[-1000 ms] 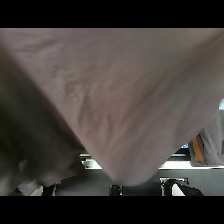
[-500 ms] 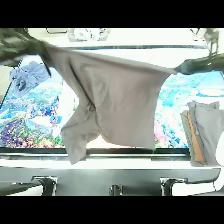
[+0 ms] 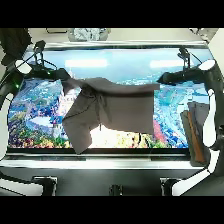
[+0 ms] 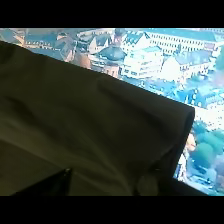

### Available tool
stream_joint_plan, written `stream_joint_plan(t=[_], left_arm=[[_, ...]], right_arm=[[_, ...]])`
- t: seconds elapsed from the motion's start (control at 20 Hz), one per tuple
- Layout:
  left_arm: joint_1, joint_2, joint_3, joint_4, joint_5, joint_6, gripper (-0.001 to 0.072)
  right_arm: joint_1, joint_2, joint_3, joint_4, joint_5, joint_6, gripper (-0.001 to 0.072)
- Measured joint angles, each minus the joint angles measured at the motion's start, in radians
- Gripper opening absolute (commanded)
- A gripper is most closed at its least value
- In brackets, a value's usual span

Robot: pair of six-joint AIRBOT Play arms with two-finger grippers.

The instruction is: Fold the shirts.

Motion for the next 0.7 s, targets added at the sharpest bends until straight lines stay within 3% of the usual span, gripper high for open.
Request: stream_joint_plan(t=[0.15,0.3,0.4,0.55,0.7], left_arm=[[0.076,-0.004,0.061,0.068,-0.193,-0.017,0.0692],[0.189,0.001,0.039,0.095,-0.360,-0.097,0.0691],[0.239,0.012,-0.057,0.081,-0.450,-0.107,0.0567],[0.275,0.042,-0.271,0.068,-0.491,-0.068,0.0568],[0.284,0.061,-0.460,-0.011,-0.445,-0.017,0.0568]], right_arm=[[-0.034,0.039,0.029,-0.056,0.047,-0.016,0.0623],[-0.086,0.075,0.021,-0.184,0.245,-0.016,0.0623],[-0.104,0.104,-0.049,-0.246,0.386,-0.032,0.0622],[-0.113,0.191,-0.249,-0.270,0.431,-0.053,0.0611],[-0.119,0.281,-0.453,-0.272,0.393,-0.088,0.0611]])
